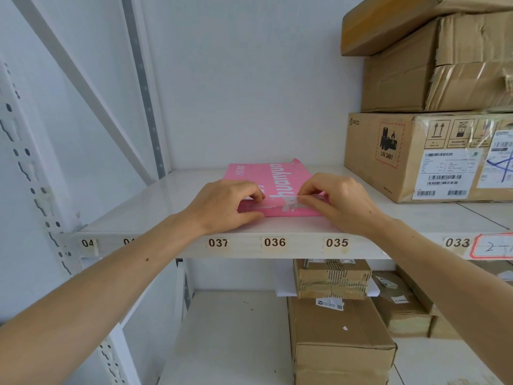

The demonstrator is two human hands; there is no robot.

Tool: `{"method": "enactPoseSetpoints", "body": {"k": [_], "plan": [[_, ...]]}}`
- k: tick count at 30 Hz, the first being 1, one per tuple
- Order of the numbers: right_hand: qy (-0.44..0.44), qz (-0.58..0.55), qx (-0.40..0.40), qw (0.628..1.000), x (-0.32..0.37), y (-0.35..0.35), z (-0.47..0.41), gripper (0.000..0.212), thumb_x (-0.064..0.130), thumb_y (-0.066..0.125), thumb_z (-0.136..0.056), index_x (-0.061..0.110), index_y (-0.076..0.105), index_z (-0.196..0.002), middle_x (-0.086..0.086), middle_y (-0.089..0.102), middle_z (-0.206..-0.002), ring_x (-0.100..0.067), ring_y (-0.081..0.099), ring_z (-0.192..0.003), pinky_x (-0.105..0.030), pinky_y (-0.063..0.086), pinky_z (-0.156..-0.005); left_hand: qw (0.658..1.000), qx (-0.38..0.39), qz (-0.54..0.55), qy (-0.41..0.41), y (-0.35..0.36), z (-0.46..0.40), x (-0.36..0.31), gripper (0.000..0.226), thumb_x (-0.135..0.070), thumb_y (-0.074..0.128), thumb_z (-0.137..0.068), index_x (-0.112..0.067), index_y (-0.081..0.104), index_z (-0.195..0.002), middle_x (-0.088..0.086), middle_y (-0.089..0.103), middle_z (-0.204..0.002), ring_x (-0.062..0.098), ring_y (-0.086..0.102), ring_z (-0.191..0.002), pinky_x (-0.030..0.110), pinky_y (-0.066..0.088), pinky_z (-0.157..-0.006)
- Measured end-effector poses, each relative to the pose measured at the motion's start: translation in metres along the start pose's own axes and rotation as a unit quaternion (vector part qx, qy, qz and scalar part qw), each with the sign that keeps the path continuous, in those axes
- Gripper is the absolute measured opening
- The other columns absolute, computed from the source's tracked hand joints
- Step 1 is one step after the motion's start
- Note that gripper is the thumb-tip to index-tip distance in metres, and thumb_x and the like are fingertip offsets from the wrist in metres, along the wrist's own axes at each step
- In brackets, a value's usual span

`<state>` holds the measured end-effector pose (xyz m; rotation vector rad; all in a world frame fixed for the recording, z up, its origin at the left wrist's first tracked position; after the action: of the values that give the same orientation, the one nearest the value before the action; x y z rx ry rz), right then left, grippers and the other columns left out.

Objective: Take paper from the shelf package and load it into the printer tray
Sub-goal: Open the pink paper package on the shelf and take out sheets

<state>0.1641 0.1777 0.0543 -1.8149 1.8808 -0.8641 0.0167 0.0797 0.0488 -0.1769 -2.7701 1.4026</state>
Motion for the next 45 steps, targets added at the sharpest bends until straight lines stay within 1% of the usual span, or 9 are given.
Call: {"method": "enactPoseSetpoints", "body": {"k": [6, 12, 16, 21, 24, 27, 31, 36, 45], "plan": [[0.012, -0.006, -0.013, 1.000, -0.003, -0.001, -0.001, 0.017, 0.030, 0.062, -0.089, 0.015, 0.070, -0.088, 0.003, 0.069, -0.083, -0.016, 0.062, -0.072, -0.045, 0.054, -0.063, 1.000, -0.008, 0.023, -0.014, -0.008, 0.001, 0.004, 0.021, -0.032, 0.058, -0.089, -0.017, 0.071, -0.094, -0.009, 0.075, -0.096, 0.015, 0.071, -0.086, 0.039, 0.055, -0.074], [0.037, -0.045, -0.029, 0.998, -0.009, -0.003, -0.002, 0.012, 0.024, 0.064, -0.090, 0.014, 0.069, -0.090, 0.003, 0.068, -0.082, -0.015, 0.064, -0.073, -0.047, 0.055, -0.066, 0.999, -0.010, 0.027, -0.029, -0.014, -0.008, 0.005, 0.014, -0.027, 0.056, -0.095, -0.014, 0.061, -0.094, -0.018, 0.064, -0.072, 0.008, 0.056, -0.059, 0.033, 0.048, -0.065], [0.030, -0.047, -0.051, 0.997, -0.009, -0.005, -0.003, 0.009, 0.022, 0.065, -0.090, 0.014, 0.069, -0.092, 0.008, 0.065, -0.083, -0.013, 0.065, -0.075, -0.047, 0.056, -0.066, 0.997, 0.014, 0.080, -0.003, -0.013, -0.011, 0.004, 0.012, -0.027, 0.054, -0.095, -0.024, 0.051, -0.106, -0.010, 0.073, -0.107, 0.011, 0.071, -0.094, 0.041, 0.055, -0.081], [-0.004, -0.033, -0.063, 0.997, -0.008, -0.006, -0.007, 0.016, 0.004, 0.055, -0.088, 0.020, 0.060, -0.089, 0.003, 0.067, -0.099, -0.018, 0.066, -0.084, -0.049, 0.055, -0.059, 0.995, 0.051, 0.064, 0.065, -0.005, -0.007, -0.002, 0.023, -0.022, 0.044, -0.097, -0.029, 0.060, -0.111, -0.006, 0.060, -0.135, 0.014, 0.059, -0.122, 0.044, 0.051, -0.094], [-0.037, 0.017, -0.031, 0.999, -0.004, 0.003, -0.007, 0.035, -0.004, 0.049, -0.080, 0.026, 0.066, -0.079, 0.002, 0.064, -0.113, -0.010, 0.059, -0.094, -0.049, 0.054, -0.056, 0.996, 0.049, 0.059, 0.047, -0.002, -0.008, 0.006, 0.033, -0.021, 0.050, -0.095, -0.018, 0.065, -0.124, 0.000, 0.065, -0.130, 0.014, 0.061, -0.118, 0.030, 0.048, -0.098], [-0.023, 0.024, -0.014, 0.999, -0.002, 0.008, -0.004, 0.030, 0.004, 0.050, -0.082, 0.019, 0.076, -0.086, 0.002, 0.064, -0.116, -0.007, 0.059, -0.098, -0.047, 0.055, -0.056, 0.995, 0.034, 0.095, 0.007, -0.002, -0.009, 0.011, 0.034, -0.026, 0.060, -0.093, -0.016, 0.065, -0.125, -0.007, 0.067, -0.123, -0.008, 0.059, -0.107, 0.005, 0.040, -0.088], [-0.013, 0.005, 0.006, 1.000, 0.002, 0.012, -0.005, 0.029, 0.025, 0.050, -0.083, 0.020, 0.078, -0.087, 0.004, 0.063, -0.116, -0.004, 0.060, -0.095, -0.044, 0.055, -0.061, 0.983, 0.002, 0.173, -0.061, -0.001, -0.009, 0.019, 0.029, -0.024, 0.066, -0.090, -0.020, 0.070, -0.118, -0.016, 0.069, -0.113, -0.017, 0.058, -0.103, 0.008, 0.042, -0.090], [0.015, -0.039, 0.036, 0.998, 0.000, 0.017, -0.008, 0.036, 0.038, 0.051, -0.087, 0.015, 0.076, -0.074, 0.008, 0.060, -0.113, -0.006, 0.061, -0.096, -0.045, 0.052, -0.075, 0.965, -0.037, 0.233, -0.111, 0.000, -0.011, 0.021, 0.027, -0.018, 0.075, -0.081, -0.020, 0.075, -0.108, -0.016, 0.072, -0.100, -0.007, 0.064, -0.101, 0.010, 0.044, -0.090], [0.033, -0.051, 0.029, 0.998, -0.001, 0.023, -0.013, 0.034, 0.043, 0.060, -0.084, 0.016, 0.079, -0.077, 0.011, 0.057, -0.109, -0.010, 0.061, -0.097, -0.045, 0.053, -0.080, 0.964, -0.021, 0.235, -0.124, 0.005, -0.008, 0.022, 0.061, -0.026, 0.093, -0.053, -0.037, 0.068, -0.108, -0.026, 0.068, -0.105, -0.014, 0.059, -0.104, 0.004, 0.040, -0.089]]}}
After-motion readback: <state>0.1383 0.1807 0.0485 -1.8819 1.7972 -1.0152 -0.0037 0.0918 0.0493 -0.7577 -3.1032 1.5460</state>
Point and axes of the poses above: each hand's wrist, its own z-axis away from the middle knuckle, its own y-axis out of the palm, x = y × z, the point moved 9 cm from there along -z, towards the middle knuckle
